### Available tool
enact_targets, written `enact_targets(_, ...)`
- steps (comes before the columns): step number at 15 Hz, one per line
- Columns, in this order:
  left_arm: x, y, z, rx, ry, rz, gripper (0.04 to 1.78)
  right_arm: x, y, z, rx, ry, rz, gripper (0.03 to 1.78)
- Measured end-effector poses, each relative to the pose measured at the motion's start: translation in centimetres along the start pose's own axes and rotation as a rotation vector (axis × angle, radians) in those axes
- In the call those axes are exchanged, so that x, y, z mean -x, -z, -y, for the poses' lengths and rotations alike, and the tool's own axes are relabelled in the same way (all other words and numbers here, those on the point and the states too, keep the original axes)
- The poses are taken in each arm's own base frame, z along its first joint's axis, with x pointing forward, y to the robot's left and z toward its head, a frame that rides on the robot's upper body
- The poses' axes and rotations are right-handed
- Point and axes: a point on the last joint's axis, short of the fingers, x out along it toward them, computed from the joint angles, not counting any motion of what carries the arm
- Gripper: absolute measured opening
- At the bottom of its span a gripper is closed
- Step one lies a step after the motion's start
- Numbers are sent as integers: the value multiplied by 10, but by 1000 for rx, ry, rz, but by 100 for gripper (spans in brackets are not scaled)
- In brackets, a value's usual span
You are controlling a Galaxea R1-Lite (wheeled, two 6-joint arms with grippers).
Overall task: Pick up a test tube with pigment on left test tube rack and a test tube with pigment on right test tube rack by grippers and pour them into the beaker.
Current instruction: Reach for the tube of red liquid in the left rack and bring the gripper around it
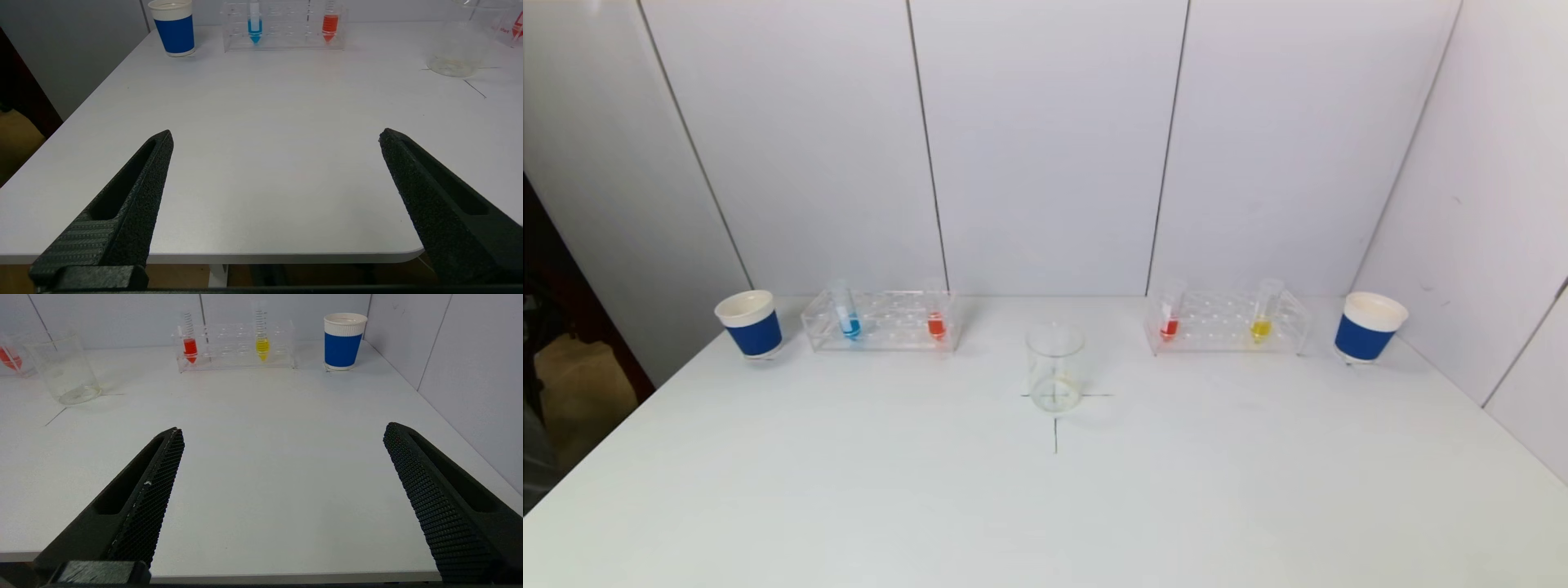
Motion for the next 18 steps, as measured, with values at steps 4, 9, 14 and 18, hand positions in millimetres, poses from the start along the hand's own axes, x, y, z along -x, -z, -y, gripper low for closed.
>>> enact_targets(4,0,0,0,0,0,1,176,0,0,0,0,0,0,177)
enact_targets(9,0,0,0,0,0,0,176,0,0,0,0,0,0,177)
enact_targets(14,0,0,0,-4,-2,1,176,0,0,0,0,1,0,177)
enact_targets(18,5,-17,1,-56,27,49,176,0,0,0,0,0,0,177)
